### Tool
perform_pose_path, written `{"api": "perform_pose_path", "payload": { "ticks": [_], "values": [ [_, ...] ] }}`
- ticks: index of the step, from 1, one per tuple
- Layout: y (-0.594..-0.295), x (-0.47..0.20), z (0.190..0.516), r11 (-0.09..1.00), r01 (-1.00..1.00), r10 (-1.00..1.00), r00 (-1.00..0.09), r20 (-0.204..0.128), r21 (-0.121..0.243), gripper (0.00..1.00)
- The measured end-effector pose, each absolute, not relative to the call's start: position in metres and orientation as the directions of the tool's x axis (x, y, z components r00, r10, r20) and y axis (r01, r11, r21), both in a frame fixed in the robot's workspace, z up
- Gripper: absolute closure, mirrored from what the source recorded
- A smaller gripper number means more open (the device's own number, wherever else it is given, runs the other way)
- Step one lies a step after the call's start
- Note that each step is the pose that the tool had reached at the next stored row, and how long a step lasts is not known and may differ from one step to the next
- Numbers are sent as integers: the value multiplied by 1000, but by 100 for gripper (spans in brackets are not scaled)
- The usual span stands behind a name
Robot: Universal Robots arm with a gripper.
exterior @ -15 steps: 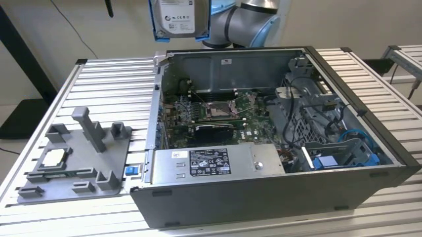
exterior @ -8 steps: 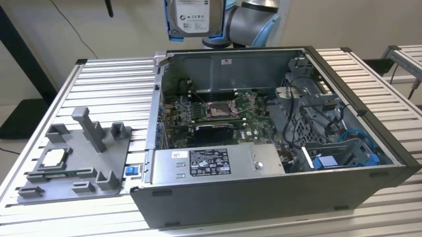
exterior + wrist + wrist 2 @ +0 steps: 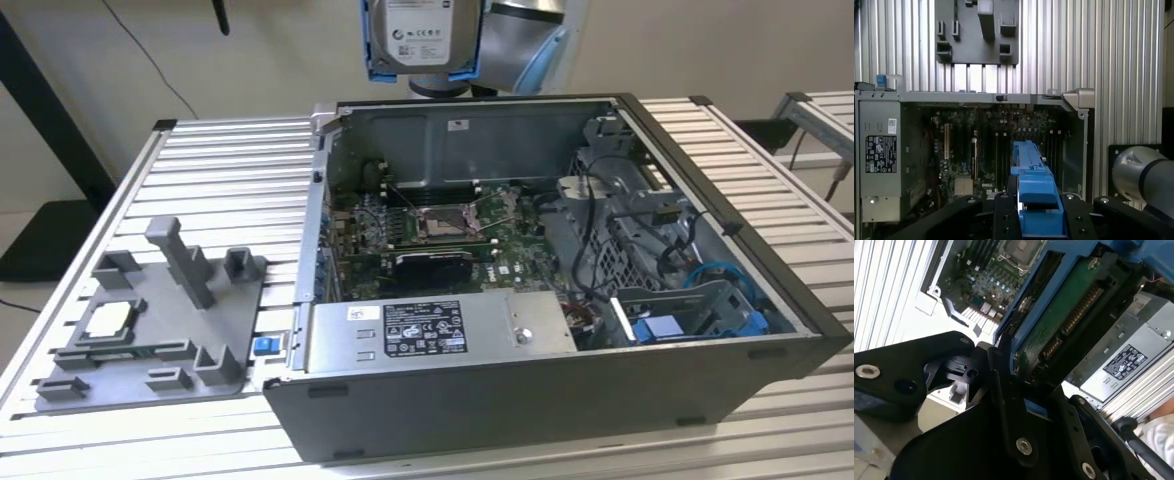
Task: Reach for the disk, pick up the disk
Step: 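Pick up the disk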
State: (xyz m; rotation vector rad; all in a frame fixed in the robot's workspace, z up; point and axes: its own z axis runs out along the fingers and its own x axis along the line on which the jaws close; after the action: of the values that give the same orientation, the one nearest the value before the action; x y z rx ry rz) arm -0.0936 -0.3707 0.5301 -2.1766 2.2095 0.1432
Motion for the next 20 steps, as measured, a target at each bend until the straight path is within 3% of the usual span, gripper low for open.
{"api": "perform_pose_path", "payload": {
  "ticks": [20],
  "values": [
    [-371,-28,530,13,-999,-996,-17,-93,41,100]
  ]
}}
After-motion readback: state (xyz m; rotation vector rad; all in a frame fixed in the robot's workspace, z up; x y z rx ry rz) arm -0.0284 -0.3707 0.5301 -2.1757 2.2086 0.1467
